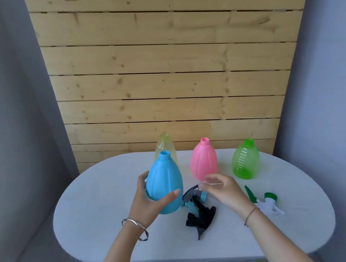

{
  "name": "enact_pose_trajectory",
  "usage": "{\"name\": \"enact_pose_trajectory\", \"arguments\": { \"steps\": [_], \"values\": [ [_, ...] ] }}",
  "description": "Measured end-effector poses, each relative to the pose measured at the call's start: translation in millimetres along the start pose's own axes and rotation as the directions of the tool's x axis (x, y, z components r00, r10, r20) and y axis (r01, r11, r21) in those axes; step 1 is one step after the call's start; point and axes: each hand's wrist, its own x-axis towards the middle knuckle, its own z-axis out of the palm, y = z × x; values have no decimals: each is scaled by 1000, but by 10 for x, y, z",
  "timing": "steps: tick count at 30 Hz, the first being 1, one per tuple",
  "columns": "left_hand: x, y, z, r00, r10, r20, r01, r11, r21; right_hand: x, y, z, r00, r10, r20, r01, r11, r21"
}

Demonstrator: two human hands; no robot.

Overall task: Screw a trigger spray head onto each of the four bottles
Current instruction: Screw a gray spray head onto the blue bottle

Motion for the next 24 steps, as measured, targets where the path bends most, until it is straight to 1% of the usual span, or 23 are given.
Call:
{"name": "enact_pose_trajectory", "arguments": {
  "steps": [2,7,11,14,15,17,19,22,24],
  "values": [
    [40,-35,-11,1000,-12,0,12,1000,10,79,98,15,999,23,-24,-24,999,-24],
    [94,-47,-19,1000,15,13,-15,1000,15,265,240,87,998,48,-35,-53,983,-174],
    [111,-35,-25,999,26,18,-27,999,25,342,277,139,1000,0,-17,-6,921,-390],
    [131,-26,-39,999,29,15,-30,999,18,347,302,147,1000,-11,-19,2,899,-438],
    [137,-22,-41,999,30,15,-30,999,14,347,299,145,1000,-20,-13,12,900,-436],
    [142,-19,-36,999,31,14,-31,999,12,331,273,137,998,-56,-38,38,926,-377],
    [140,-19,-23,999,34,15,-34,999,11,323,220,108,986,-120,-119,79,951,-300],
    [135,-27,1,999,35,24,-35,999,4,324,110,39,949,-225,-223,179,961,-210],
    [132,-34,15,999,34,23,-34,999,10,313,26,-20,931,-229,-284,210,973,-98]
  ]
}}
